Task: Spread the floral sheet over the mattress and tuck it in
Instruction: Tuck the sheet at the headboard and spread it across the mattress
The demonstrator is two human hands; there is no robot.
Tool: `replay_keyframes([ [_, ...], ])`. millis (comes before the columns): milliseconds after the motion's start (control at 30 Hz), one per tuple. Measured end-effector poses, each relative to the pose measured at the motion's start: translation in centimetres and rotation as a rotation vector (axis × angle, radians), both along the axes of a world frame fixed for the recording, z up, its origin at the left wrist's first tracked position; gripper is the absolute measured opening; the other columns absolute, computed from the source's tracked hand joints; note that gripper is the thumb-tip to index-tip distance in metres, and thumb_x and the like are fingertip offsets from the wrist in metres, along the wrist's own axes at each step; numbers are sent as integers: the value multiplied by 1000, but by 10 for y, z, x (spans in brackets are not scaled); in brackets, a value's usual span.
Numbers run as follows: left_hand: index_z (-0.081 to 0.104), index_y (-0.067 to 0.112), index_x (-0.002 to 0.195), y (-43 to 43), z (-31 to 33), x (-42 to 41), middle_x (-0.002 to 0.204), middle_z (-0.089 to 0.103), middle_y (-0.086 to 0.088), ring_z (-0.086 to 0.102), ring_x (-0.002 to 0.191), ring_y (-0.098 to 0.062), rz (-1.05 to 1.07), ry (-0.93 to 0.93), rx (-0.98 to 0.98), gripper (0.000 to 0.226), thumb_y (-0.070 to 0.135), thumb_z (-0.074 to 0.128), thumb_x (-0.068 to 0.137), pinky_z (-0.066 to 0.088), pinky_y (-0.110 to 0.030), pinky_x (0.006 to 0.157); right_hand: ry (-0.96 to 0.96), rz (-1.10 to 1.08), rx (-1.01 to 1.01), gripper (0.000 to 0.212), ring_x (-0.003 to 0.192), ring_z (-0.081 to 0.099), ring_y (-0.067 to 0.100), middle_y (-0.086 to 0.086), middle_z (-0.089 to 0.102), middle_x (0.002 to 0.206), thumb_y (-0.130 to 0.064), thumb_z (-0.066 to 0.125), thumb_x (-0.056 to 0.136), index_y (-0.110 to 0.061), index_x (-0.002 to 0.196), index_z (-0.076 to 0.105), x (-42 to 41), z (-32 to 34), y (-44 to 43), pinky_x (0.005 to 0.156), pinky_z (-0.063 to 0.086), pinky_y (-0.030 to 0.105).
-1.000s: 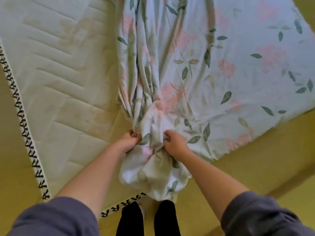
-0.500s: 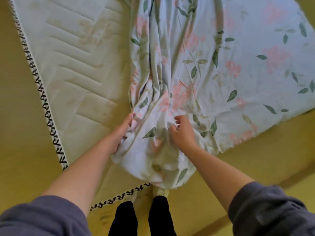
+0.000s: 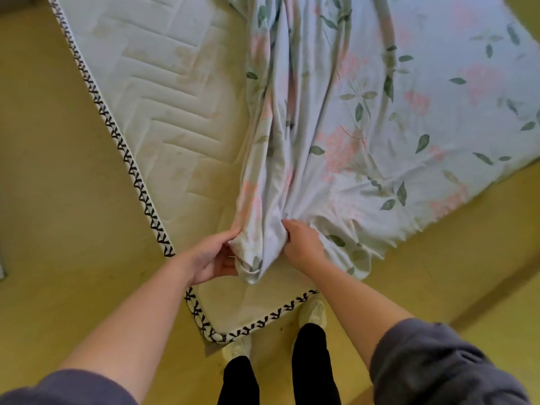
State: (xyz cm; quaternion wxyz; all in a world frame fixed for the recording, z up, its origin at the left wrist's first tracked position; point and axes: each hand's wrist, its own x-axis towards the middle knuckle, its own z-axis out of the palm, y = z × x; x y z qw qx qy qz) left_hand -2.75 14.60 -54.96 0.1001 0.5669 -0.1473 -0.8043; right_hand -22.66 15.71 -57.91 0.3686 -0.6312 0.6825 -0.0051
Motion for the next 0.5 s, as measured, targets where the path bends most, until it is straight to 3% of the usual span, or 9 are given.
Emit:
replay_keyframes([
  [133, 60, 10, 111, 2, -24, -2, 96, 69, -10, 66, 78, -21, 141, -76, -32, 44, 44, 32, 101, 55, -34, 68, -392, -622, 146, 22, 94, 56, 21, 8, 65, 98, -2, 42, 95, -8, 103, 62, -22, 26, -12, 85, 47, 35],
  [233, 50, 10, 128, 8, -43, -25, 122, 60, -10, 58, 98, -21, -121, -266, -92, 40, 37, 44, 99, 49, -36, 82, -517, -957, 215, 14, 80, 59, 21, 15, 66, 96, -6, 48, 96, -6, 91, 62, -55, 41, -19, 72, 53, 32],
  [300, 39, 13, 139, 6, -51, -50, 131, 52, -8, 52, 111, -20, -213, -246, -123, 55, 42, 53, 93, 48, -38, 86, -620, -1119, 244, 15, 73, 59, 19, 9, 65, 83, -13, 52, 96, -9, 86, 62, -65, 46, -22, 63, 54, 29],
  [433, 16, 23, 150, -10, -52, -106, 148, 36, -6, 43, 129, -25, -161, -96, -127, 88, 61, 58, 82, 47, -40, 89, -761, -1248, 260, 21, 76, 62, 23, 9, 65, 84, -28, 56, 94, -10, 97, 64, -78, 38, -28, 81, 54, 39],
  [500, 24, 27, 147, -20, -54, -134, 145, 39, -5, 46, 125, -24, -74, 12, -100, 83, 67, 54, 81, 47, -41, 89, -767, -1265, 239, 26, 81, 63, 24, 9, 67, 87, -35, 57, 93, -11, 100, 65, -86, 35, -26, 86, 53, 41],
])
